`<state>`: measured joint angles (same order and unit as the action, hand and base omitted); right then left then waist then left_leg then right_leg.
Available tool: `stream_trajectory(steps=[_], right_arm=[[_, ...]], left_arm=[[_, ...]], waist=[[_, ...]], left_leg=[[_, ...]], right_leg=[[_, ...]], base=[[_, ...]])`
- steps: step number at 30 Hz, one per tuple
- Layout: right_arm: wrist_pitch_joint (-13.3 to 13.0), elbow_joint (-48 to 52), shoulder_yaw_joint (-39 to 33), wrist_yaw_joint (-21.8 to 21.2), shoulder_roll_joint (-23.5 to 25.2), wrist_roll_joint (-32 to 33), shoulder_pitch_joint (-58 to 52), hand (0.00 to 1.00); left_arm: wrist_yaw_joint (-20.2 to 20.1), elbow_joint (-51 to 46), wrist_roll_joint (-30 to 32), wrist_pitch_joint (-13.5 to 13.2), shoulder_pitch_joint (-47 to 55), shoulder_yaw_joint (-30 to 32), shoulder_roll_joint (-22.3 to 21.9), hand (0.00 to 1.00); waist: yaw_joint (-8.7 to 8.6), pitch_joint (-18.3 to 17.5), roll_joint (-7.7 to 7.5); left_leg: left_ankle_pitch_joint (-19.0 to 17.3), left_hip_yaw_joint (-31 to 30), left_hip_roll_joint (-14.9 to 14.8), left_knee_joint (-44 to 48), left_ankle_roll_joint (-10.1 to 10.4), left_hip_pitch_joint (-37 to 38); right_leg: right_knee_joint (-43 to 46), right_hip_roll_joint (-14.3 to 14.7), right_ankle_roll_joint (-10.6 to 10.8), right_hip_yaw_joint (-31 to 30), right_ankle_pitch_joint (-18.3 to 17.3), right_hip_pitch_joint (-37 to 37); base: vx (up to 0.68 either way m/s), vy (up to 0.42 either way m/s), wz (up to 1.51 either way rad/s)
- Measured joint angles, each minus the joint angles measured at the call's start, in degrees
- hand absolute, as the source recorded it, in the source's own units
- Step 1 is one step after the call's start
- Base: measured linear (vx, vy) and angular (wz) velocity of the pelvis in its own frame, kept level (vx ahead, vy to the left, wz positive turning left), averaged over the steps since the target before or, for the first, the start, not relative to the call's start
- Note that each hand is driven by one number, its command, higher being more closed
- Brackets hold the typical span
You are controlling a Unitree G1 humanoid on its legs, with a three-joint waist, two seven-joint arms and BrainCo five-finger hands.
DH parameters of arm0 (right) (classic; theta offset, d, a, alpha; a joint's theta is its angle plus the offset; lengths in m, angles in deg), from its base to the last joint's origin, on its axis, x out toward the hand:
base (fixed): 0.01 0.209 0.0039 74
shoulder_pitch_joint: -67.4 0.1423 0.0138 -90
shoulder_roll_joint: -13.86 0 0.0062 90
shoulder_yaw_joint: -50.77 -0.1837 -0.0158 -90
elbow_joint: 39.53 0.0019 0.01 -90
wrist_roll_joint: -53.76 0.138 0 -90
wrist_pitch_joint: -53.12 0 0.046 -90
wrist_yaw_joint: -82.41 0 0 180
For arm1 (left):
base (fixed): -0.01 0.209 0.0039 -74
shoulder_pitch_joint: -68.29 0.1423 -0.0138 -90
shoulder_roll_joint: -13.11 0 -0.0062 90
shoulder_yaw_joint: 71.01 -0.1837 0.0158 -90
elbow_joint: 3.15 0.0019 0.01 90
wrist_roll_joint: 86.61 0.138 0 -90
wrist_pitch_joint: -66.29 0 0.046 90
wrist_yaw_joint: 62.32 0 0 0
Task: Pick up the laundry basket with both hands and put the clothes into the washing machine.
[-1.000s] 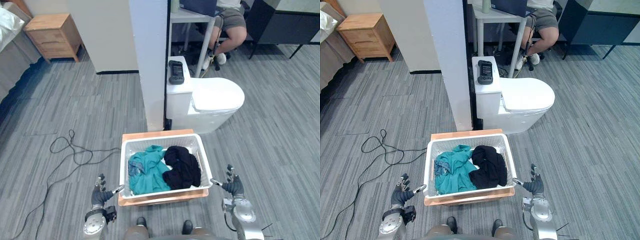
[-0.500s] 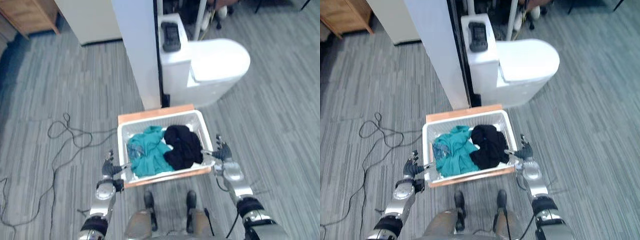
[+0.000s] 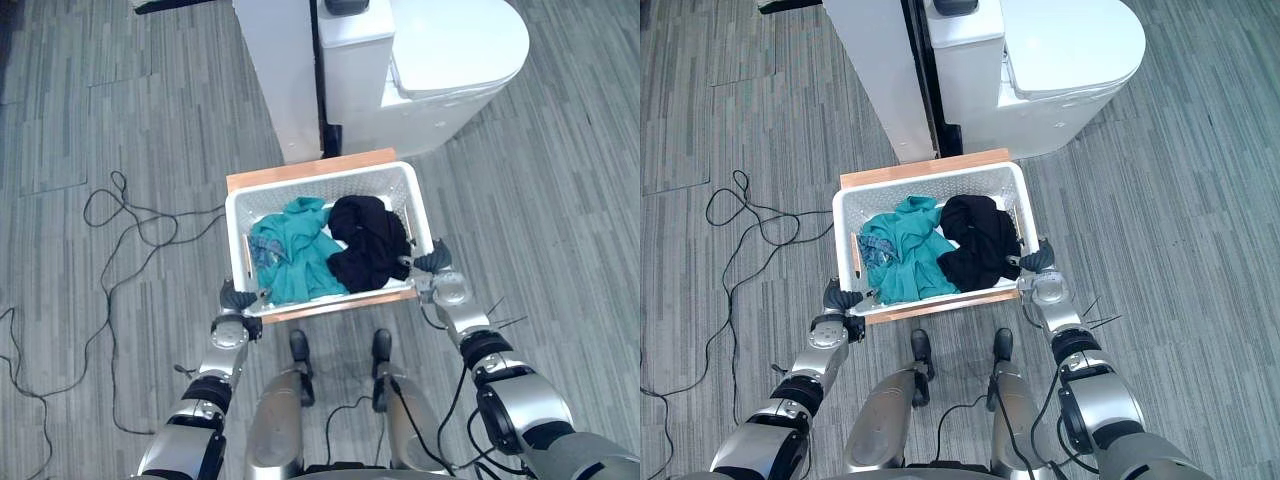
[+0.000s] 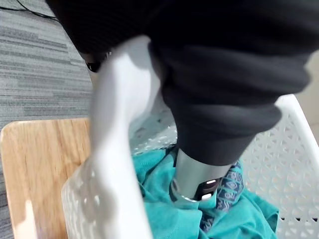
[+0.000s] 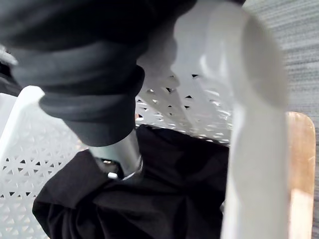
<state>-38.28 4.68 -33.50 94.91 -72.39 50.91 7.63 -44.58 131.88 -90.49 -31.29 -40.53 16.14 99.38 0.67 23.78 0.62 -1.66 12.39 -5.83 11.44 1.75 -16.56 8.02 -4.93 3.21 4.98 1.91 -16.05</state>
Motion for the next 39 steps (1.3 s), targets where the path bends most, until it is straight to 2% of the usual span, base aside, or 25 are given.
stream_trajectory(steps=[4, 8, 13, 15, 17, 19, 22, 25, 26, 27, 28, 29, 30, 32, 33, 34, 35, 36, 37, 38, 39], right_arm=[[0.4, 11.1, -0.6, 0.3, 0.0, 0.0, -10.0, 1.00], [0.3, 25.6, -2.0, 0.0, 0.0, -0.1, -21.6, 1.00], [-0.6, 38.7, -4.2, -0.2, 1.3, -2.3, -31.8, 1.00], [-1.2, 41.4, -4.2, -0.3, 1.5, -2.9, -33.8, 1.00], [-2.1, 43.0, -4.5, -0.3, 1.5, -3.3, -34.1, 1.00], [-2.4, 43.9, -4.6, -0.3, 1.3, -3.5, -34.4, 1.00], [-2.4, 45.3, -5.3, -0.3, 1.9, -3.6, -36.5, 1.00], [-2.5, 45.7, -5.3, -0.3, 2.1, -4.5, -36.5, 1.00], [-2.5, 45.5, -5.3, -0.3, 2.2, -4.5, -35.9, 1.00], [-2.5, 44.3, -5.1, -0.3, 2.6, -4.6, -34.9, 1.00], [-2.5, 43.4, -5.0, -0.3, 2.8, -4.5, -34.3, 1.00], [-2.5, 41.7, -4.7, -0.3, 3.2, -4.5, -33.0, 1.00], [-2.5, 39.8, -4.7, -0.3, 3.5, -4.5, -32.2, 1.00], [-2.5, 38.0, -4.3, -0.3, 3.2, -4.5, -31.5, 1.00], [-2.5, 37.7, -3.5, -0.3, 3.2, -4.4, -31.0, 1.00], [-2.5, 37.3, -2.9, -0.3, 2.7, -4.4, -30.3, 1.00], [-2.5, 37.0, -2.7, -0.3, 2.0, -4.4, -30.0, 1.00], [-2.5, 36.1, -2.1, -0.6, 0.8, -4.2, -28.1, 1.00], [-2.6, 36.0, -2.1, -0.6, 0.0, -3.9, -27.5, 1.00], [-2.6, 35.9, -2.1, -0.5, -0.8, -3.0, -27.5, 1.00], [-2.6, 35.6, -1.9, -0.6, -1.1, -2.3, -27.5, 1.00]], left_arm=[[0.1, -10.3, -0.1, 0.7, 7.9, -1.1, 0.3, 1.00], [-0.1, -23.5, -0.7, 1.0, 18.9, -1.1, 0.1, 1.00], [-1.3, -33.0, -2.3, 0.9, 25.9, -1.3, -0.5, 1.00], [-1.3, -36.3, -2.8, 0.9, 28.4, -1.3, -1.1, 1.00], [-1.3, -38.8, -3.3, 0.9, 29.7, -1.2, -1.4, 1.00], [-1.3, -39.8, -4.0, 0.9, 30.1, -1.3, -1.7, 1.00], [-1.2, -40.6, -4.1, 0.9, 30.3, -1.5, -1.9, 1.00], [-1.2, -41.1, -4.4, 0.9, 30.4, -1.5, -1.7, 1.00], [-1.0, -41.3, -4.5, 0.9, 30.3, -1.4, -1.7, 1.00], [-0.8, -41.3, -4.6, 1.0, 30.2, -1.2, -1.6, 1.00], [-0.7, -41.3, -4.6, 1.1, 30.1, -1.1, -1.3, 1.00], [-0.7, -41.4, -4.6, 1.3, 29.5, -0.7, -0.7, 1.00], [-0.7, -41.4, -4.5, 2.1, 29.3, -0.5, -0.7, 1.00], [-0.6, -41.4, -4.4, 2.7, 29.3, 0.0, -0.8, 1.00], [-0.5, -41.5, -4.4, 2.7, 29.3, 0.6, -0.8, 1.00], [-0.2, -41.4, -4.4, 3.1, 28.9, 0.7, -1.0, 1.00], [-0.2, -41.4, -4.4, 3.1, 28.7, 0.7, -0.9, 1.00], [-0.2, -41.2, -4.5, 3.1, 29.0, 0.7, -1.4, 1.00], [-0.2, -40.9, -4.5, 3.1, 28.7, 0.7, -2.2, 1.00], [-0.2, -41.1, -4.5, 3.1, 28.6, 0.7, -3.2, 1.00], [-0.2, -41.2, -4.5, 2.9, 28.9, 0.6, -3.1, 1.00]], waist=[[-0.51, 0.0, -0.06], [-1.54, -0.3, -0.18], [-2.10, -6.2, -0.47], [-2.49, -8.4, -0.62], [-2.19, -9.3, -0.89], [-2.43, -10.1, -0.36], [-3.18, -12.2, -0.99], [-3.22, -12.8, -1.86], [-3.30, -12.8, -1.89], [-3.28, -12.8, -1.82], [-3.13, -12.7, -1.69], [-3.03, -12.6, -2.42], [-3.38, -12.7, -2.85], [-3.01, -12.7, -2.81], [-3.11, -12.8, -2.98], [-3.21, -12.8, -2.86], [-3.21, -12.8, -2.96], [-1.64, -13.5, -1.72], [-2.32, -13.5, -1.01], [-3.51, -13.7, -1.06], [-4.03, -14.2, -2.37]], left_leg=[[0.0, -0.4, 0.0, -1.1, 0.0, 1.1], [-1.3, -0.5, 0.0, -1.7, 0.4, 5.3], [-2.4, -0.3, -0.2, -2.6, 0.9, 8.6], [-3.2, -0.1, -0.3, -2.2, 0.8, 9.6], [-4.2, -3.5, -0.1, -0.6, 1.0, 10.2], [-6.2, -7.6, 0.0, 0.7, 1.4, 10.8], [-7.5, -5.0, -0.1, 0.6, 1.3, 11.8], [-8.9, 2.1, -0.3, 2.0, 0.8, 11.6], [-10.0, 5.3, -0.8, 3.6, -0.4, 11.0], [-10.4, 9.2, -2.2, 3.9, -1.0, 11.1], [-10.4, 11.9, -3.7, 3.9, -1.1, 11.3], [-10.5, 16.7, -4.8, 4.0, -1.1, 12.0], [-11.1, 21.7, -5.6, 5.2, -1.6, 13.4], [-12.2, 26.5, -7.4, 7.8, -1.8, 14.9], [-14.2, 29.8, -7.9, 10.0, -0.2, 16.5], [-15.2, 30.5, -8.1, 9.1, 1.1, 17.2], [-15.3, 30.7, -7.5, 7.7, 1.3, 17.9], [-14.3, 34.2, -9.1, 5.1, 1.2, 19.0], [-14.5, 35.9, -10.7, 6.8, 1.2, 18.8], [-15.7, 36.9, -11.8, 9.2, 1.1, 18.4], [-18.1, 38.4, -12.8, 14.5, 2.2, 18.1]], right_leg=[[-1.6, 0.0, 0.0, 0.8, 0.0, 1.8], [-3.0, 0.3, 0.4, 1.1, -0.9, 6.5], [-5.3, 0.9, 0.2, 1.1, -1.6, 10.3], [-5.4, 1.0, 0.4, 0.3, -1.9, 11.1], [-5.3, 1.2, 0.4, -2.1, -1.8, 11.3], [-5.2, 1.7, 0.5, -4.5, -1.7, 11.4], [-5.7, 1.9, 0.9, -8.5, -0.5, 10.3], [-6.3, 2.4, 1.7, -15.2, 2.3, 6.8], [-6.5, 3.2, 1.6, -15.7, 5.0, 4.8], [-9.0, 4.9, -2.3, -10.0, 10.5, 3.7], [-12.5, 5.6, -5.3, -5.0, 14.5, 4.4], [-6.8, 4.3, -9.4, 9.5, 6.9, 3.2], [0.4, 1.8, -10.8, 21.3, -1.3, 3.1], [6.4, -1.0, -10.8, 28.7, -5.8, 3.9], [6.8, -0.7, -9.5, 30.3, -5.6, 4.3], [4.0, 2.1, -9.5, 26.3, -3.2, 4.6], [1.4, 3.9, -7.9, 24.1, -1.1, 4.9], [0.0, 6.7, -3.5, 21.0, -2.2, 4.7], [7.2, 5.4, -6.9, 21.8, -6.0, 3.4], [14.9, 2.4, -6.2, 21.3, -10.0, 2.9], [14.3, -0.1, -3.3, 19.2, -15.2, 5.2]], base=[[0.10, 0.003, 0.08], [0.10, 0.006, 0.02], [0.10, -0.010, -0.02], [0.09, -0.001, -0.22], [0.06, -0.015, -0.58], [0.00, -0.006, -0.62], [-0.02, 0.073, -0.71], [-0.08, 0.099, -1.28], [-0.11, 0.076, -1.83], [-0.11, 0.050, -1.98], [-0.13, -0.032, -2.06], [-0.13, -0.058, -1.97], [-0.13, -0.066, -1.92], [-0.12, -0.067, -1.78], [-0.15, -0.089, -2.08], [-0.13, -0.054, -1.87], [-0.19, -0.069, -2.46], [-0.14, -0.066, -2.09], [-0.08, -0.064, -1.95], [0.04, -0.102, -1.01], [0.09, -0.153, -1.15]])
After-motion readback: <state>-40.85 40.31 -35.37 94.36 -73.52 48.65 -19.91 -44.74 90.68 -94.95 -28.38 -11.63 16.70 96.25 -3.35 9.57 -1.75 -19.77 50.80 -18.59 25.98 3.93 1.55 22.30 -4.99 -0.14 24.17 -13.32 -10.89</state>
